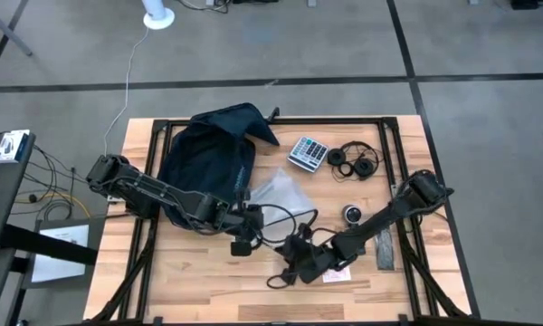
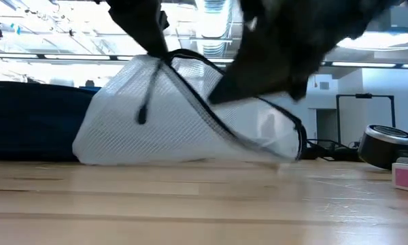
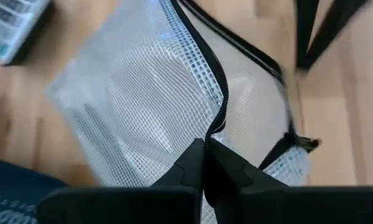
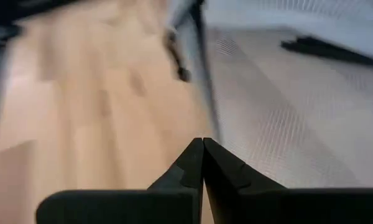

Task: Unpack backpack
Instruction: Remove the black pen from the white zip bag

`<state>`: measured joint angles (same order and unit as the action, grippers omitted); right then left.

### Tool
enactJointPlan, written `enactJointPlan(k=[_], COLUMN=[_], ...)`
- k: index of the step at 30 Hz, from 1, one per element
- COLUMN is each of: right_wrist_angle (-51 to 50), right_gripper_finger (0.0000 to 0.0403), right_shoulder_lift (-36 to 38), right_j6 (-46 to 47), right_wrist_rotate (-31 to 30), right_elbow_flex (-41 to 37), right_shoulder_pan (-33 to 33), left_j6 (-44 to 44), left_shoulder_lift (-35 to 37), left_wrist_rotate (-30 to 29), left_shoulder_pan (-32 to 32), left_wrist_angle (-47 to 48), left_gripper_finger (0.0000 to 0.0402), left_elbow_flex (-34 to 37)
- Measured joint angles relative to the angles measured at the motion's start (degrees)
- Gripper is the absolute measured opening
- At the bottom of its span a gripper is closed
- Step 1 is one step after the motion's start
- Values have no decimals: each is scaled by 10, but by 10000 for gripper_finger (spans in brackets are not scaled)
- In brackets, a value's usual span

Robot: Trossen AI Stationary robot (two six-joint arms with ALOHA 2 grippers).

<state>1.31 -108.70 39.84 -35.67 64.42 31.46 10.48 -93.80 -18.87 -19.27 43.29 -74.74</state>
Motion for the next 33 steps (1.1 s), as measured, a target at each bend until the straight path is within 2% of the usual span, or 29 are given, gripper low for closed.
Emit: enactJointPlan(k=[8, 15, 20, 24, 28, 33], right_wrist_angle=[-116, -143, -151, -208, -313, -426], right_gripper_finger=[8, 83, 131, 150, 156, 158], right_shoulder_lift=[141, 189, 204, 205, 205, 205], right_j6=[-9, -9, -2, 48, 139, 201], right_wrist_rotate=[-2, -32, -32, -29, 27, 189], right_elbow_flex=[0, 0, 0, 0, 0, 0], right_shoulder_pan=[27, 16, 0, -14, -39, -110], left_j6=[-13, -53, -62, -108, -162, -184], left_shoulder_lift=[0, 2, 3, 3, 3, 3], left_wrist_rotate=[2, -6, 48, 71, 95, 155], left_shoulder_pan=[-9, -28, -40, -54, -71, -82], left_wrist_angle=[5, -39, -42, -40, -41, -41], left_gripper_finger=[0, 0, 0, 0, 0, 0], left_elbow_flex=[0, 0, 0, 0, 0, 0])
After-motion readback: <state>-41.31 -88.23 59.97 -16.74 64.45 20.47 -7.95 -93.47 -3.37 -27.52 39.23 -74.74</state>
